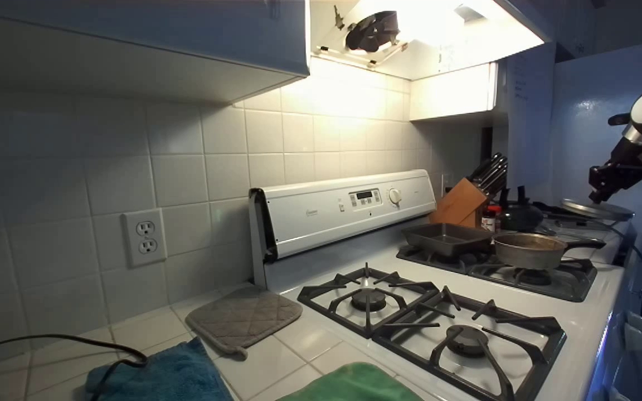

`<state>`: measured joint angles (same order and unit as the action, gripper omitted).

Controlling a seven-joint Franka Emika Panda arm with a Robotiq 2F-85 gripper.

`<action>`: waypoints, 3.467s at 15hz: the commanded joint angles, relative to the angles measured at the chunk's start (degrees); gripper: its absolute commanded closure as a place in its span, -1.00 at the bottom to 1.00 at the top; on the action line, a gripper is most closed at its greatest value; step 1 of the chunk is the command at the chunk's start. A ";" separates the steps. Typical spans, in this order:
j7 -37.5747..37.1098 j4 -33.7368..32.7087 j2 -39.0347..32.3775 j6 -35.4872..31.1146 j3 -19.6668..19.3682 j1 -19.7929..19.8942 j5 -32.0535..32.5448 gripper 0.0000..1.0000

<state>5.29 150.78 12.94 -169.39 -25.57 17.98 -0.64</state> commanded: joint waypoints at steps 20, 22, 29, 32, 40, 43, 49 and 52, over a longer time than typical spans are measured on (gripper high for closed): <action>1.28 -5.70 -8.86 -0.07 -3.76 -4.95 -5.80 0.87; 0.40 -6.78 -10.21 0.42 -3.88 -4.61 -5.84 0.87; 0.98 -11.21 -16.44 -1.08 -4.31 -4.44 -7.13 0.87; 0.90 -12.96 -19.79 -1.26 -4.39 -4.17 -7.25 0.87; -1.68 -16.59 -26.19 -1.21 -1.60 0.81 -3.88 0.87; 1.05 -17.85 -28.35 -2.39 -0.93 1.21 -8.27 0.87; 1.77 -20.59 -32.21 -3.33 3.36 4.08 -10.70 0.87; 1.85 -21.97 -34.00 -3.38 5.64 5.65 -10.93 0.87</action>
<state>5.81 131.27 -18.38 -171.70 -22.64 21.38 -9.34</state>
